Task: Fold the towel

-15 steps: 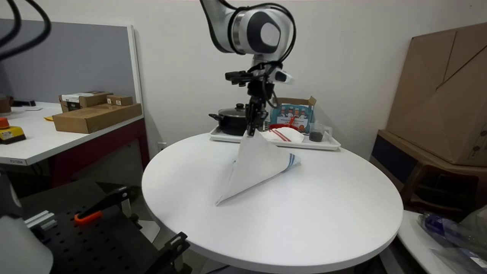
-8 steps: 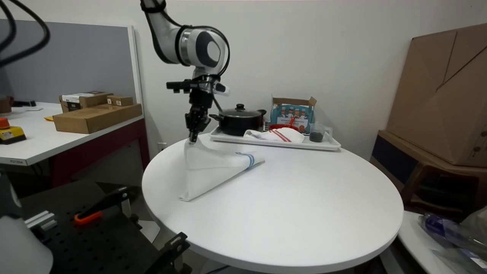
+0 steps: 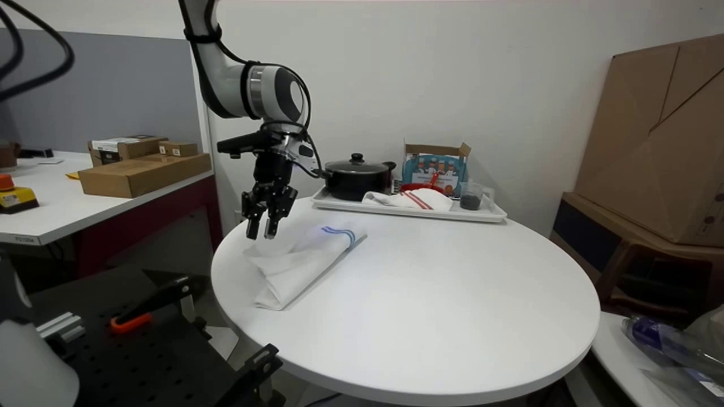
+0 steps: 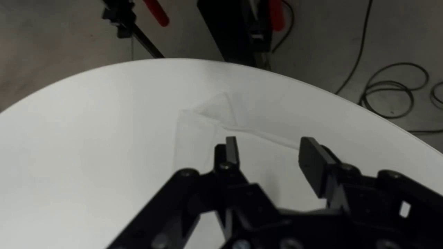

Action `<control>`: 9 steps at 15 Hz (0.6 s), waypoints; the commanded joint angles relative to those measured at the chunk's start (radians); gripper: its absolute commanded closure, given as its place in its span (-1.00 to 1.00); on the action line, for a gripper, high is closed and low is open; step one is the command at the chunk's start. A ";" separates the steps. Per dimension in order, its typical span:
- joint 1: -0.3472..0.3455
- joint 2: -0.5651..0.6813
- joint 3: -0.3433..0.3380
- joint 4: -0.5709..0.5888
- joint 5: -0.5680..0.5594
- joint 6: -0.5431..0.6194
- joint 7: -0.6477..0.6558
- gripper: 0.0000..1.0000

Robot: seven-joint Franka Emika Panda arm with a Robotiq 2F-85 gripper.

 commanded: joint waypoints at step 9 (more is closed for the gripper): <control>-0.041 0.014 -0.045 0.083 -0.124 -0.154 0.103 -1.00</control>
